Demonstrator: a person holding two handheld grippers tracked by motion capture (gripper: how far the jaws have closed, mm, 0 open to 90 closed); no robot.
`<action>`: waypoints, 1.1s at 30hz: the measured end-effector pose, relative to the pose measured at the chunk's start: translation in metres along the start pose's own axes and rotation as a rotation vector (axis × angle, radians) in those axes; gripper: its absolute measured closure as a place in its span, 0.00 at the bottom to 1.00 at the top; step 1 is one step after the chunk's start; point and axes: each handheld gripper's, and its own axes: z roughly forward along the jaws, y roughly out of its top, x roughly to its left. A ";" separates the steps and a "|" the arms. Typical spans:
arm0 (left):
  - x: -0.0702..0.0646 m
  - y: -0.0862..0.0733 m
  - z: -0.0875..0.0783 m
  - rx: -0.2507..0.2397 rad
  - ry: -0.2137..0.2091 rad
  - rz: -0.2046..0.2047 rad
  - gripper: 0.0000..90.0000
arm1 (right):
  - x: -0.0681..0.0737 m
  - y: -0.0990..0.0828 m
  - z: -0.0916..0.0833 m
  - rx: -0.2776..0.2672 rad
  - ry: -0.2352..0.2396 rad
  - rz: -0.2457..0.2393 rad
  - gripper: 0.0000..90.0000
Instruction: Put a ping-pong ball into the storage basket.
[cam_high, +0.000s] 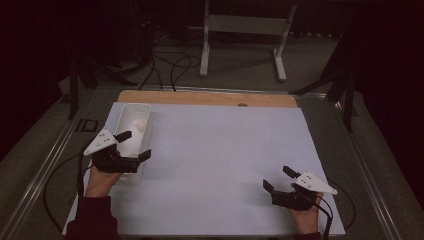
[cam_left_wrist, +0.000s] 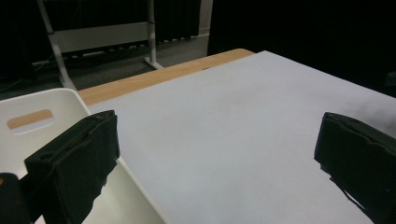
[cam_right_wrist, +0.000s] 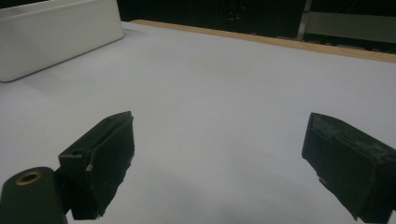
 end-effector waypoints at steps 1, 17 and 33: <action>-0.001 -0.001 0.000 -0.003 -0.002 -0.003 0.01 | 0.000 0.000 0.000 0.000 0.000 0.000 0.10; -0.013 -0.017 0.007 0.008 -0.024 0.011 0.01 | 0.000 0.001 0.000 -0.003 0.005 0.001 0.10; -0.022 -0.026 0.006 -0.005 -0.002 0.054 0.03 | -0.003 0.004 -0.001 -0.024 0.026 -0.005 0.10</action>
